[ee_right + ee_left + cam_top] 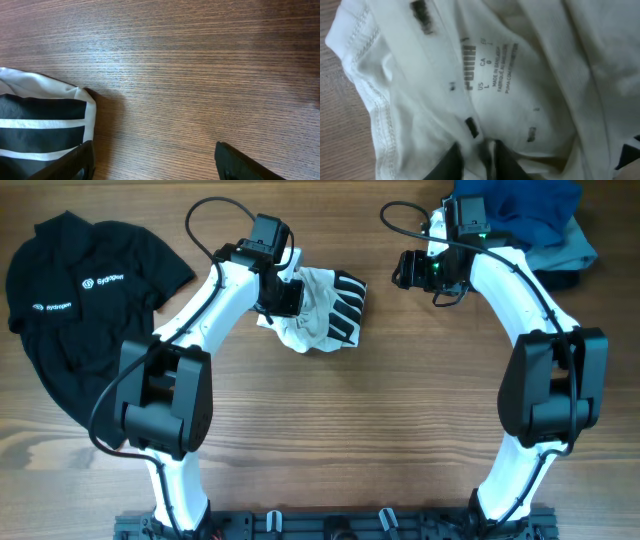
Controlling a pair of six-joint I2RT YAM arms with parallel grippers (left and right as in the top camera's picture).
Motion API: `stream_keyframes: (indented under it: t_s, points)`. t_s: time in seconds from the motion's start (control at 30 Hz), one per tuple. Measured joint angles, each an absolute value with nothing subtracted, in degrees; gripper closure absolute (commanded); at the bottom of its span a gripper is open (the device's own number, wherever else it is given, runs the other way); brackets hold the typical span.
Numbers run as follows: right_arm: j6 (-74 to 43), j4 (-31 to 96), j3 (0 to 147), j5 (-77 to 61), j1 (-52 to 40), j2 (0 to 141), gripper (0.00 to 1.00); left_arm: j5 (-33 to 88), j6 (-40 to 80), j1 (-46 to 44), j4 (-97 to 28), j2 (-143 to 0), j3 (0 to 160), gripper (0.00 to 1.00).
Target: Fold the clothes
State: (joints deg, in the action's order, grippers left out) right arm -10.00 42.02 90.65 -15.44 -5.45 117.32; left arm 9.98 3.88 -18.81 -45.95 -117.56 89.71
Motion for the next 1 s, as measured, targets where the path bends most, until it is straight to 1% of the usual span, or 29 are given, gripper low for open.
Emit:
stream_keyframes:
  t_s: [0.27,0.5,0.53,0.57,0.6,0.63,0.9,1.0]
  points:
    - [-8.97,42.00,90.65,-15.44,-5.45,117.32,0.21,9.61,5.54,-17.87,-46.11,-117.51,89.71,0.96]
    - [-8.71,42.00,90.65,-15.44,-5.48,117.32,0.21,6.68,8.27,-10.68,-48.64,-115.81,89.71,0.96]
    - [-8.69,42.00,90.65,-15.44,-5.45,117.32,0.21,6.31,8.36,-9.47,-48.62,-115.66,89.71,0.91]
    - [-8.71,42.00,90.65,-15.44,-5.45,117.32,0.21,5.96,8.51,-8.58,-48.64,-115.61,89.71,0.62]
    - [-8.71,42.00,90.65,-15.44,-5.45,117.32,0.21,5.72,8.75,-7.77,-48.64,-115.59,89.71,0.12]
    - [-8.71,42.00,90.65,-15.44,-5.45,117.32,0.21,5.32,8.82,-7.16,-48.64,-115.59,89.69,0.00]
    - [-8.71,42.04,90.65,-15.44,-5.45,117.32,0.21,5.26,9.10,-7.90,-50.26,-115.46,89.93,0.00]
    - [-8.71,42.06,90.65,-15.44,-5.45,117.32,0.21,7.44,7.73,-8.47,-50.61,-114.15,90.72,0.04]
